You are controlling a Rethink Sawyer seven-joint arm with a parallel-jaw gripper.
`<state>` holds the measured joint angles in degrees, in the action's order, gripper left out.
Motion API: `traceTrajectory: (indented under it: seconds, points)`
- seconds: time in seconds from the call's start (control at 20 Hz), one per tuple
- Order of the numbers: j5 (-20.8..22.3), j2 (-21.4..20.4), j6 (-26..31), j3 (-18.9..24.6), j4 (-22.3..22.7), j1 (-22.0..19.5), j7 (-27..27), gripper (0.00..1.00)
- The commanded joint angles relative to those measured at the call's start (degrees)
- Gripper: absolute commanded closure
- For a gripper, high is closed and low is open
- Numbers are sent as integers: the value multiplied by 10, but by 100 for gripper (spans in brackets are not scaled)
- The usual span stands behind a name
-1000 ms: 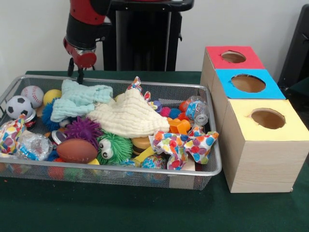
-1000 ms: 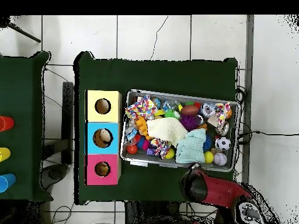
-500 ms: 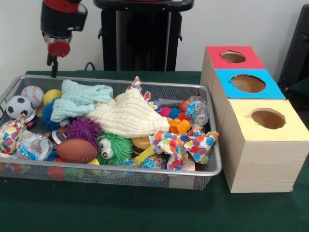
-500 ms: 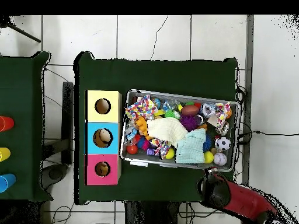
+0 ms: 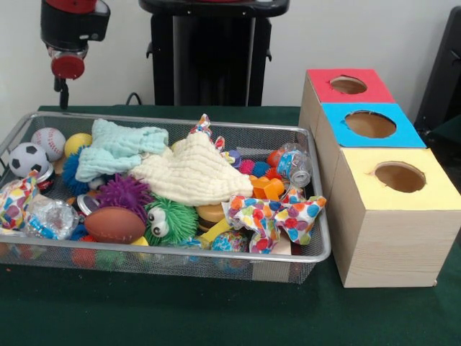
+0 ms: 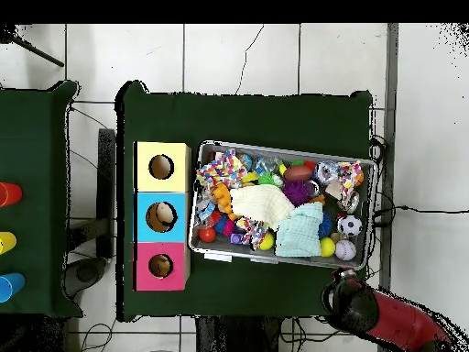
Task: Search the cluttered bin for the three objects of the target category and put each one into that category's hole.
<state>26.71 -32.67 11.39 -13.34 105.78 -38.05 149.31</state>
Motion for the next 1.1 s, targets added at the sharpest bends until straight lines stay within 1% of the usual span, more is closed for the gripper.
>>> traceTrajectory:
  seconds: [0.05, 0.25, 0.35, 0.5, 0.7, 0.85, 0.95, 1.0, 1.1]
  points:
    - [30, 58, -37, 76, -69, 1, -31, 0]
    - [38, 64, -42, 89, -80, -6, -34, 0]
    - [37, 52, -19, 99, -79, -9, -43, 0]
    - [38, 41, 15, 121, -89, -17, -68, 0]
    - [44, 41, 25, 139, -97, -29, -80, 0]
    - [43, 33, 41, 140, -95, -25, -75, 0]
    - [38, 14, 69, 144, -86, -27, -82, 0]
    - [31, -5, 103, 143, -77, -26, -93, 0]
    - [22, -31, 143, 146, -62, -33, -108, 0]
